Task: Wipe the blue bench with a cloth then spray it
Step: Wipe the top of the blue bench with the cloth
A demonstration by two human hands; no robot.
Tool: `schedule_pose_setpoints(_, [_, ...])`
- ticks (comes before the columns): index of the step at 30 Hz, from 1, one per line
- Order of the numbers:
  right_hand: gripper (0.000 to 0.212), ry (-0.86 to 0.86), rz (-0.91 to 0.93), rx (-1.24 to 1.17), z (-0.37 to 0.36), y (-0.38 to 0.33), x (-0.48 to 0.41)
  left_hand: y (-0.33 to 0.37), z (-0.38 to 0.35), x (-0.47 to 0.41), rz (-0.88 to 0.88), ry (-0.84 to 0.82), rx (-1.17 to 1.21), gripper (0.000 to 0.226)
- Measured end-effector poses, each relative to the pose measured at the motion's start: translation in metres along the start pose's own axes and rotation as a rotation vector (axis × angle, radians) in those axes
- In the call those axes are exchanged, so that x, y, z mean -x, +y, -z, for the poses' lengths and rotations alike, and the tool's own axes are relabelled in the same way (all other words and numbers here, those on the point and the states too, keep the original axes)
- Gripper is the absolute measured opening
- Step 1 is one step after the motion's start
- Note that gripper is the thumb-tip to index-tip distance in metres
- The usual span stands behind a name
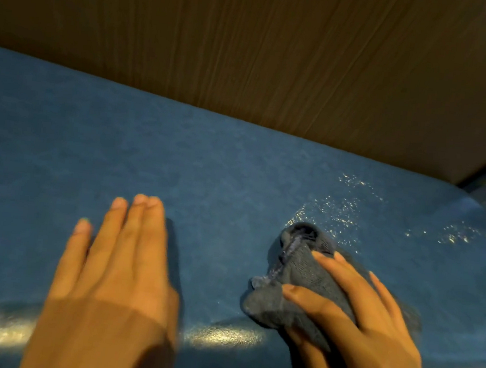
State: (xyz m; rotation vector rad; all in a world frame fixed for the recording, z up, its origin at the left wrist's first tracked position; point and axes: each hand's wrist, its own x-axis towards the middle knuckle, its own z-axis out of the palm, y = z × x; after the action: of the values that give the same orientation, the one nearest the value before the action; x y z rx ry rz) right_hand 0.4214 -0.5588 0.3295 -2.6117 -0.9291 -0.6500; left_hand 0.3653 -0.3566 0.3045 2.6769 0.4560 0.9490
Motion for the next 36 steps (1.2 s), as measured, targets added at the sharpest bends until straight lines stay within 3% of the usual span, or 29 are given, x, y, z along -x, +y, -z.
schedule_pose_setpoints(4, [0.038, -0.126, -0.001, 0.052, -0.005, 0.001, -0.019, 0.037, -0.011, -0.011, -0.051, -0.103, 0.028, 0.053])
schedule_pose_setpoints(9, [0.045, -0.345, -0.018, -0.097, -0.019, 0.000, -0.074, 0.038, -0.026, -0.016, -0.063, -0.166, -0.031, 0.053])
schedule_pose_setpoints(13, [0.043, -0.337, 0.019, -0.058, -0.047, -0.001, -0.125, 0.040, -0.024, -0.016, -0.067, -0.163, -0.049, 0.053])
schedule_pose_setpoints(17, [0.032, -0.322, -0.009, -0.070, -0.075, 0.011, -0.176, 0.039, -0.024, -0.016, -0.073, -0.159, -0.064, 0.054])
schedule_pose_setpoints(24, [0.033, -0.380, -0.106, -0.070, -0.095, 0.048, -0.237, 0.036, -0.023, -0.014, -0.070, -0.155, -0.088, 0.056])
schedule_pose_setpoints(28, [0.033, -0.397, -0.076, -0.051, -0.090, 0.063, -0.235, 0.035, -0.026, -0.014, -0.074, -0.123, -0.092, 0.053])
schedule_pose_setpoints(31, [0.030, -0.371, -0.029, -0.074, -0.076, 0.069, -0.213, 0.037, -0.026, -0.014, -0.039, -0.126, -0.077, 0.064])
schedule_pose_setpoints(36, [0.032, -0.365, 0.007, -0.108, -0.055, 0.047, -0.172, 0.043, -0.029, -0.010, -0.029, -0.101, -0.072, 0.043])
